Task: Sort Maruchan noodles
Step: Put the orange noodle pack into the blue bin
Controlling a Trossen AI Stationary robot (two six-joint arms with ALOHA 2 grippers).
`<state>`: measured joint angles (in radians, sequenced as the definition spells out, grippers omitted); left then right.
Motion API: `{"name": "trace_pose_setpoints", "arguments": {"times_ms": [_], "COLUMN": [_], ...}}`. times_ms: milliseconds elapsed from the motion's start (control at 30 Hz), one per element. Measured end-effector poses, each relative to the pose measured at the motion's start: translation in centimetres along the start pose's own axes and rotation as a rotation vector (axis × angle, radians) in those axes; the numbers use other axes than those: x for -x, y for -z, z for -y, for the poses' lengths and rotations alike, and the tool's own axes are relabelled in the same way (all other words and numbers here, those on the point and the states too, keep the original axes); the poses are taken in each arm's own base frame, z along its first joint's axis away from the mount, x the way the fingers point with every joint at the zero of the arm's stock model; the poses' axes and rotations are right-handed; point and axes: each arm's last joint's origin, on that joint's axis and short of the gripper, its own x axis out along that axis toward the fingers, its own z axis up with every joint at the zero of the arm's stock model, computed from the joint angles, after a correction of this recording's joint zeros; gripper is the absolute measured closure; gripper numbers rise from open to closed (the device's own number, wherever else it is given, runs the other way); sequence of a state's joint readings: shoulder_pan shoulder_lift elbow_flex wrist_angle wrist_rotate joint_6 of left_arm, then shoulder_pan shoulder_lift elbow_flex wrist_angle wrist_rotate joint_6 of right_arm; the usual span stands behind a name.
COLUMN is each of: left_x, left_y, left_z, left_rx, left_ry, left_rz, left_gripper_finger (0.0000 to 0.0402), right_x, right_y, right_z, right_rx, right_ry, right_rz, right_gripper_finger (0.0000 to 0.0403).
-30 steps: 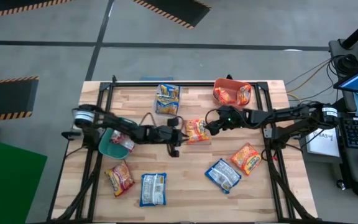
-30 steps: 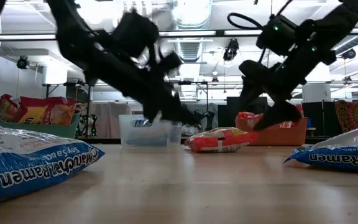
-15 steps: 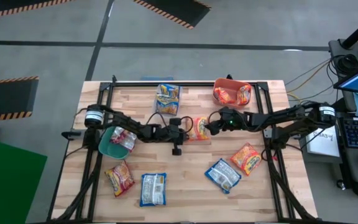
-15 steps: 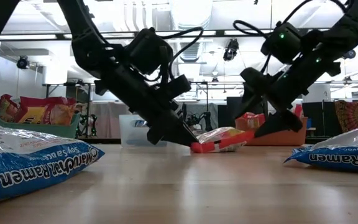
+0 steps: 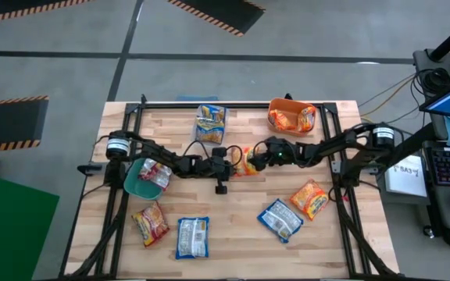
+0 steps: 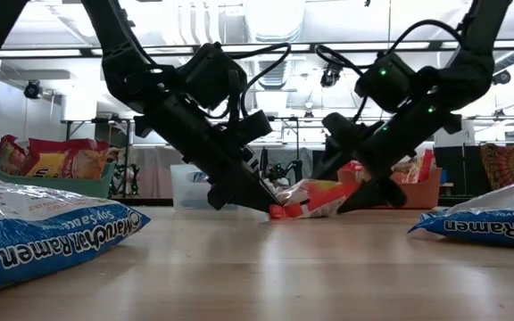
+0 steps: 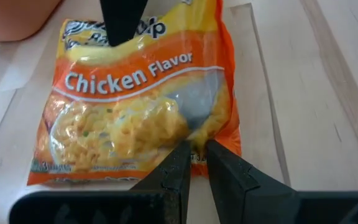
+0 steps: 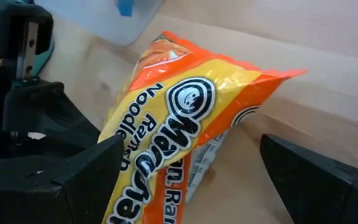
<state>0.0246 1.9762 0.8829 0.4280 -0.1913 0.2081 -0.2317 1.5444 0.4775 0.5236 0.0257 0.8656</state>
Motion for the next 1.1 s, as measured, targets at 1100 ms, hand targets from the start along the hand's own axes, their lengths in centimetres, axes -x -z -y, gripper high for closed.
{"name": "trace_pose_setpoints", "arguments": {"times_ms": [1100], "left_x": [-0.1], "left_y": [0.0], "left_z": [-0.1], "left_rx": [0.002], "left_ry": [-0.002], "left_rz": [0.004], "left_gripper_finger": [0.0362], "right_x": [-3.7], "right_y": [-0.5], "right_z": [-2.0], "right_rx": [0.072], "right_ry": [-0.078], "right_rz": [-0.017], "right_gripper_finger": [0.0073]}}
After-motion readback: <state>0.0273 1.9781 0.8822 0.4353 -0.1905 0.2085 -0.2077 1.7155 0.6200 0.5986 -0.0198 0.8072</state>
